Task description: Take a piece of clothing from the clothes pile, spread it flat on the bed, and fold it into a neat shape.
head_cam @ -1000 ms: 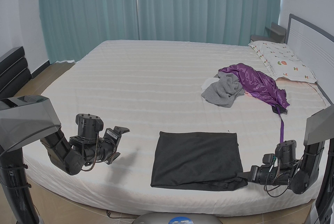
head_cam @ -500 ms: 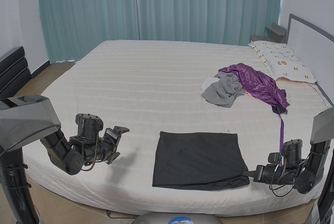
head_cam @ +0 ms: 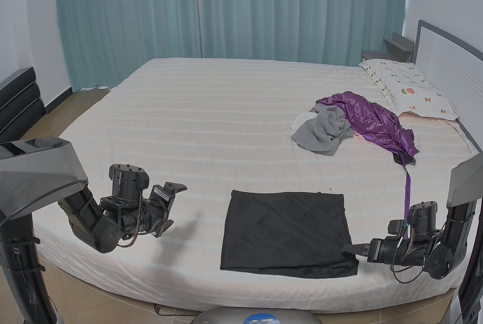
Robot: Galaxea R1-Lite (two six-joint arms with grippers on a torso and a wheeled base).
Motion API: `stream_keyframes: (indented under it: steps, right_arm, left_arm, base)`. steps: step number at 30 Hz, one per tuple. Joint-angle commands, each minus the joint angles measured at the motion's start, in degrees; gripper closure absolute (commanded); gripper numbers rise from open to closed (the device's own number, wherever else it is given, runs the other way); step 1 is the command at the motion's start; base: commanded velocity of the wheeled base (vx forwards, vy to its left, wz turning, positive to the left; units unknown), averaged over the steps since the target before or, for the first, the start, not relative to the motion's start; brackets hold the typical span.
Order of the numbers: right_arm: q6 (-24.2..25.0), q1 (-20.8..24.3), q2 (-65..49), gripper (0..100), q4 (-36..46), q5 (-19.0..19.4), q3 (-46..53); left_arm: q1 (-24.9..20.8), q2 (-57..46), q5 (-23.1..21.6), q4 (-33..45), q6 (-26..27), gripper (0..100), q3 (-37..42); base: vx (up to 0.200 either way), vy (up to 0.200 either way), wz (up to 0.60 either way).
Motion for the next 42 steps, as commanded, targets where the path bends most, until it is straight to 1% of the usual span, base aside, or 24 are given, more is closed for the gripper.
stream_keyframes:
  steps: [1,3,4,6,7,9,10,11,13,14,17,18,19,20,24,25,30,42]
  right_arm:
    - [1.1,-1.5,-1.3,0,-0.3,0.0,-3.4]
    - [3.8,-1.3,-0.4,0,-0.5,-0.4,-6.9]
    - [6.8,-1.1,0.5,0,0.3,-1.2,-10.5]
    - [10.5,-0.6,2.7,0,1.4,-1.9,-15.3]
    - [11.1,-0.5,3.5,0,2.1,-2.1,-16.8]
    - [12.0,-0.1,7.0,0,6.7,-2.4,-23.3]
    - [12.0,-0.1,7.2,0,7.0,-2.5,-23.7]
    - [12.5,-0.1,9.3,0,10.7,-3.4,-29.3]
    - [12.6,-0.1,10.2,0,12.4,-3.9,-31.9]
    - [13.2,0.0,11.6,0,15.0,-4.2,-36.2]
    - [16.4,0.7,12.8,0,18.9,-4.4,-42.2]
    - [16.5,0.7,12.9,0,19.0,-4.4,-42.5]
    - [17.4,0.8,13.4,0,21.0,-4.8,-44.6]
    - [17.4,0.9,13.5,0,22.6,-5.1,-46.0]
    - [17.2,0.9,13.5,0,24.8,-5.2,-47.6]
    - [17.1,0.8,13.6,100,25.1,-5.3,-47.8]
    - [17.0,0.0,14.0,100,25.4,-7.2,-48.3]
    - [17.1,-2.0,14.0,100,25.5,-7.4,-49.4]
  left_arm:
    - [0.0,0.0,0.0,0.1,0.0,0,0.0]
    - [0.0,0.0,0.0,0.1,0.0,0,0.0]
    - [0.0,0.0,0.0,-0.1,0.0,0,0.0]
    - [0.0,0.0,0.0,0.1,0.0,0,0.1]
    - [0.0,0.0,0.0,0.1,0.0,0,0.1]
    - [0.0,0.0,0.0,-0.1,0.0,0,0.1]
    - [0.0,0.0,0.0,0.1,0.0,0,0.1]
    - [0.0,0.0,0.0,0.1,0.0,0,0.1]
    - [0.0,0.0,0.0,0.1,0.0,0,0.1]
    - [0.0,0.0,0.0,0.1,0.0,0,0.2]
    - [0.0,0.0,0.0,0.1,0.0,0,0.2]
    - [0.0,0.0,0.0,0.1,0.0,0,0.2]
    - [0.0,0.0,0.0,0.1,0.0,0,0.2]
    - [0.0,0.0,0.0,0.1,0.0,0,0.2]
    - [0.0,0.0,0.0,0.1,0.0,0,0.2]
    - [0.0,0.0,0.0,0.1,0.0,0,0.2]
    - [0.1,0.0,0.0,0.1,0.0,0,0.2]
    - [0.0,0.0,0.1,0.1,0.0,0,0.2]
  base:
    - [0.0,0.0,0.0]
    - [0.0,0.0,0.0]
    - [0.0,0.0,0.0]
    - [0.0,0.0,0.0]
    - [0.0,0.0,0.0]
    - [0.0,0.0,0.0]
    - [0.0,0.0,0.0]
    - [0.0,0.0,0.0]
    - [0.0,0.0,0.0]
    - [0.0,0.0,0.0]
    - [0.0,0.0,0.0]
    - [0.0,0.0,0.0]
    - [0.0,0.0,0.0]
    - [0.0,0.0,0.0]
    - [0.0,0.0,0.0]
    - [0.0,0.0,0.0]
    - [0.0,0.0,0.0]
    - [0.0,0.0,0.0]
